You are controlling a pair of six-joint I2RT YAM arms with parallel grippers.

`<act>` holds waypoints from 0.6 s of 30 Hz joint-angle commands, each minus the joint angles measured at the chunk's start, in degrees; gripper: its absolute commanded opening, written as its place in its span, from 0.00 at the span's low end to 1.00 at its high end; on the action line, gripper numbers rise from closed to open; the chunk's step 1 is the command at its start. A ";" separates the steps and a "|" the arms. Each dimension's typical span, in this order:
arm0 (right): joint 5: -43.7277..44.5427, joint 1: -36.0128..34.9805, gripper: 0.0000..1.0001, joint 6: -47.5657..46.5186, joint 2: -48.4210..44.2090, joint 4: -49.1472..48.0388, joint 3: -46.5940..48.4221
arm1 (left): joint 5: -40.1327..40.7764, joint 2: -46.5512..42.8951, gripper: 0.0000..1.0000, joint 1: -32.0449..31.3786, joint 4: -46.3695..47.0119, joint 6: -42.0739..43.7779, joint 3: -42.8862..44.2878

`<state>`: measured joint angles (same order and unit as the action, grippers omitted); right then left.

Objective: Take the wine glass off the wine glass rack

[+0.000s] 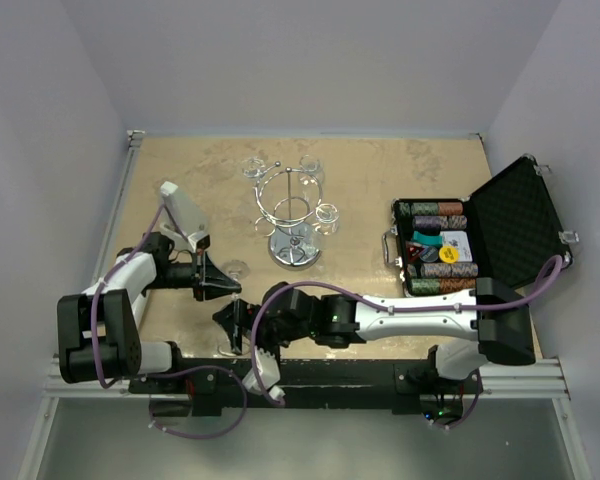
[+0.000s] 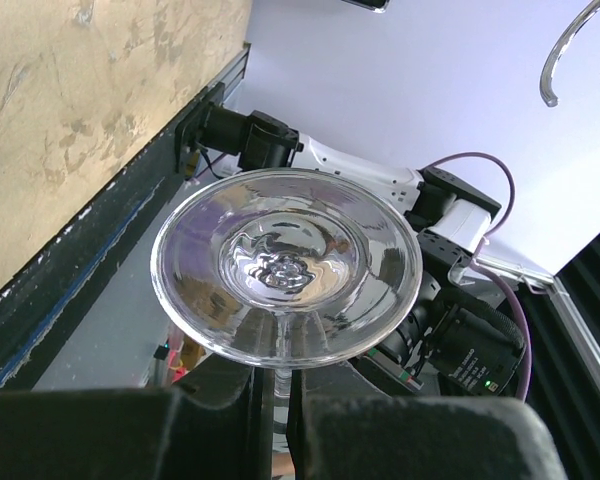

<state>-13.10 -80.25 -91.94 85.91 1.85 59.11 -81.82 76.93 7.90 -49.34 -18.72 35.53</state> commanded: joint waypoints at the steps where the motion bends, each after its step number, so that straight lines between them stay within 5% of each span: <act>1: 0.53 -0.44 0.82 0.45 1.10 -3.08 2.67 | -8.35 -0.37 0.00 0.36 -0.76 -1.93 0.42; 5: 1.06 -0.70 0.71 1.24 1.28 -2.29 3.38 | -9.06 -0.02 0.02 0.45 1.09 -3.25 0.94; 18: 4.93 -0.70 0.58 11.59 -3.55 -0.27 10.49 | -9.15 0.33 0.66 5.80 -0.23 -0.97 5.51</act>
<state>-9.85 -80.60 -85.84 87.00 3.03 63.29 -83.31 77.76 11.16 -48.58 -19.81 38.57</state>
